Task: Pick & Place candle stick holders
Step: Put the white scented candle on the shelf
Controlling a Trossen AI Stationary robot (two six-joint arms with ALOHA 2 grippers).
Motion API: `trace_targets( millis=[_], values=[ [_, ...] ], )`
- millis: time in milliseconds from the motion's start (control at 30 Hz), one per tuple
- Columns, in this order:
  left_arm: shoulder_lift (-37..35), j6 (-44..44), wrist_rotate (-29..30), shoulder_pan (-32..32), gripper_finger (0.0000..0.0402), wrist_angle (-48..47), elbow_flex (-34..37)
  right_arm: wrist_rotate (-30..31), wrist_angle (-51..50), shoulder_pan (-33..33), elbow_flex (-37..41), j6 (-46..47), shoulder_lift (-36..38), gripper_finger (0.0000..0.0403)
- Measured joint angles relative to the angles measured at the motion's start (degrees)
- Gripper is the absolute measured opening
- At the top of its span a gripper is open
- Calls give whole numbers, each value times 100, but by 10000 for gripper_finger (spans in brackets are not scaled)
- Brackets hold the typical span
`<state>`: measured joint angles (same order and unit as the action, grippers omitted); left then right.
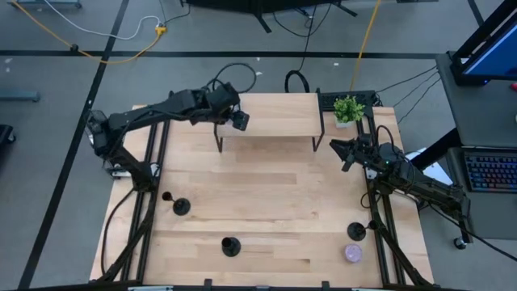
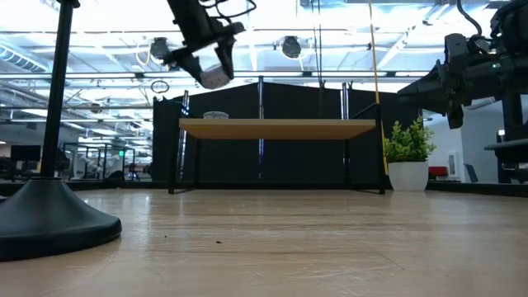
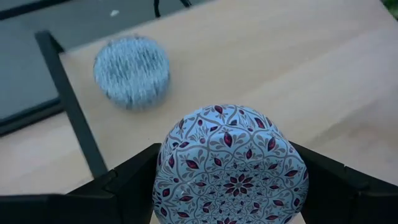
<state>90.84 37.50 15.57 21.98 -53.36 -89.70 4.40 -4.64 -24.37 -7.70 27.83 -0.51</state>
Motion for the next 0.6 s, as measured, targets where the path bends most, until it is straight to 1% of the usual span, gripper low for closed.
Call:
trace_targets(
  millis=[200, 600],
  values=[
    [325, -301, -117, 355, 299, -284, 1, 2, 5, 0, -1, 0, -3, 89],
    [743, -418, -254, 378, 299, -591, 1, 2, -6, -1, 0, 0, -5, 89]
  ],
)
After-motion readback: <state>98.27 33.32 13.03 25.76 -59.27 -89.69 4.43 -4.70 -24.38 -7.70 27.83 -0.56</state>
